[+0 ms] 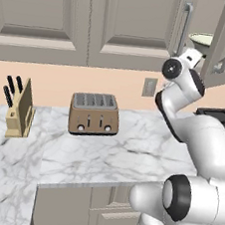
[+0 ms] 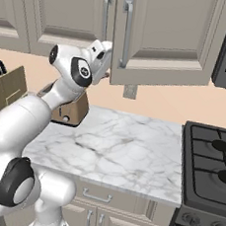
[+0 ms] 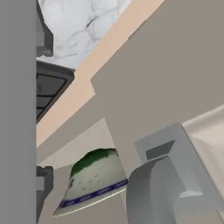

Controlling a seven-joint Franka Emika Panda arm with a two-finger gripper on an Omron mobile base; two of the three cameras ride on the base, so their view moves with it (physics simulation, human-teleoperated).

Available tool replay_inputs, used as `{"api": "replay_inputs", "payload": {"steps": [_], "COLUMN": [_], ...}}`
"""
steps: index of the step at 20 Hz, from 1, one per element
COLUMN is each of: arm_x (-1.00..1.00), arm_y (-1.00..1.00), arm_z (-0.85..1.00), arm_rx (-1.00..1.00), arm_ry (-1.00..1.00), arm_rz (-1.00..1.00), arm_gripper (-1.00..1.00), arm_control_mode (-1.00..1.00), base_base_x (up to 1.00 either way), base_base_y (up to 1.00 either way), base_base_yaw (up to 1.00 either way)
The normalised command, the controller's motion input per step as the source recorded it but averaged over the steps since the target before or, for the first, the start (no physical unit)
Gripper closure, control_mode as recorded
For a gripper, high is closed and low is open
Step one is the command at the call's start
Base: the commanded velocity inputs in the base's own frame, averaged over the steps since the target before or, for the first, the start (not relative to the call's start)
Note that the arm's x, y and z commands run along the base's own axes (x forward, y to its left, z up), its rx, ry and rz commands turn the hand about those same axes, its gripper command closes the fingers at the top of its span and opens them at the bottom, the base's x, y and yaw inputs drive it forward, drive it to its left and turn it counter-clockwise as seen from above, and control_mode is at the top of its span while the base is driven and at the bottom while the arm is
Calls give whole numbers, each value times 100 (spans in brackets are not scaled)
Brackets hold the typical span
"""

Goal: Move the bowls from the cabinet to the plates on the dining table.

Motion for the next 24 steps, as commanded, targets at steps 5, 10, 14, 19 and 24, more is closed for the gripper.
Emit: {"api": "replay_inputs", "payload": {"steps": [5, 10, 14, 19, 24], "arm_x": [1, -14, -54, -74, -25], "arm_y": [-23, -15, -6, -3, -39], "arm_z": [-1, 0, 0, 0, 2], "arm_rx": [-9, -8, -8, -2, -1], "arm_ry": [0, -1, -7, -10, -8], "arm_rz": [-4, -3, -3, -2, -6], "arm_gripper": [-100, -100, -100, -100, -100], "arm_control_mode": [-100, -100, -100, -100, -100], "base_base_x": [0, 0, 0, 0, 0], "base_base_y": [0, 0, 0, 0, 0], "base_base_yaw": [0, 0, 0, 0, 0]}}
